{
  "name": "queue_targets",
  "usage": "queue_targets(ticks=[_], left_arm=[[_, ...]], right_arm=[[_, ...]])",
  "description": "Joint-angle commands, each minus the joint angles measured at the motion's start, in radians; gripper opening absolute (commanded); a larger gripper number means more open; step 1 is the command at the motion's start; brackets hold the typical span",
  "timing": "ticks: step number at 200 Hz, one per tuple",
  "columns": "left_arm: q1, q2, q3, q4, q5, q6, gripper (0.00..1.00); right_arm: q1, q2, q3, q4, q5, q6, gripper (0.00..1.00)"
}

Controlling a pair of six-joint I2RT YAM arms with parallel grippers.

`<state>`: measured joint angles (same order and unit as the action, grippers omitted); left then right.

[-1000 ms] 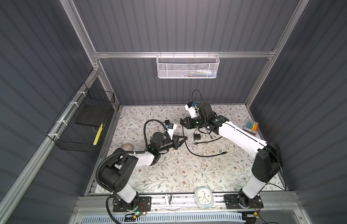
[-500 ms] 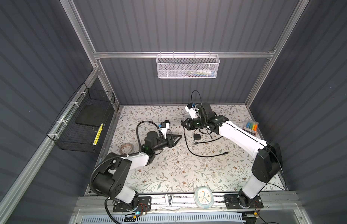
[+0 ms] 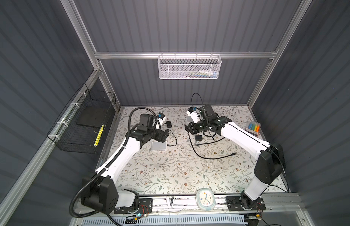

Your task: Insert the plug into the switch port

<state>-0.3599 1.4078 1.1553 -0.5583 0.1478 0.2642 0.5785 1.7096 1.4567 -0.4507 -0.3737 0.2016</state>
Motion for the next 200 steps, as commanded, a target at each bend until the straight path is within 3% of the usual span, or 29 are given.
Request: queue_targets(ticks=[1, 21, 51, 70, 73, 77, 122, 200], left_arm=[[-0.002, 0.078, 0.04, -0.311, -0.071, 0.35, 0.87], [-0.001, 0.146, 0.05, -0.308, -0.13, 0.51, 0.85], [0.0, 0.257, 0.13, -0.355, -0.171, 0.62, 0.86], [-0.006, 0.366, 0.231, -0.425, -0.201, 0.647, 0.87], [-0.009, 0.377, 0.243, -0.433, -0.2, 0.65, 0.98], [-0.012, 0.391, 0.247, -0.438, -0.204, 0.653, 1.0], [-0.022, 0.548, 0.403, -0.515, -0.241, 0.699, 1.0], [-0.014, 0.643, 0.404, -0.53, -0.231, 0.716, 0.98]], right_arm=[[-0.023, -0.031, -0.072, 0.056, -0.092, 0.006, 0.0], [-0.026, -0.033, -0.124, 0.12, -0.142, 0.023, 0.0], [-0.032, -0.054, -0.196, 0.175, -0.168, 0.038, 0.0], [-0.037, -0.056, -0.219, 0.191, -0.186, 0.047, 0.0], [-0.039, -0.056, -0.224, 0.196, -0.192, 0.052, 0.0], [-0.039, -0.057, -0.227, 0.199, -0.196, 0.054, 0.0], [-0.06, -0.068, -0.272, 0.233, -0.235, 0.072, 0.0], [-0.094, -0.044, -0.271, 0.246, -0.256, 0.095, 0.0]])
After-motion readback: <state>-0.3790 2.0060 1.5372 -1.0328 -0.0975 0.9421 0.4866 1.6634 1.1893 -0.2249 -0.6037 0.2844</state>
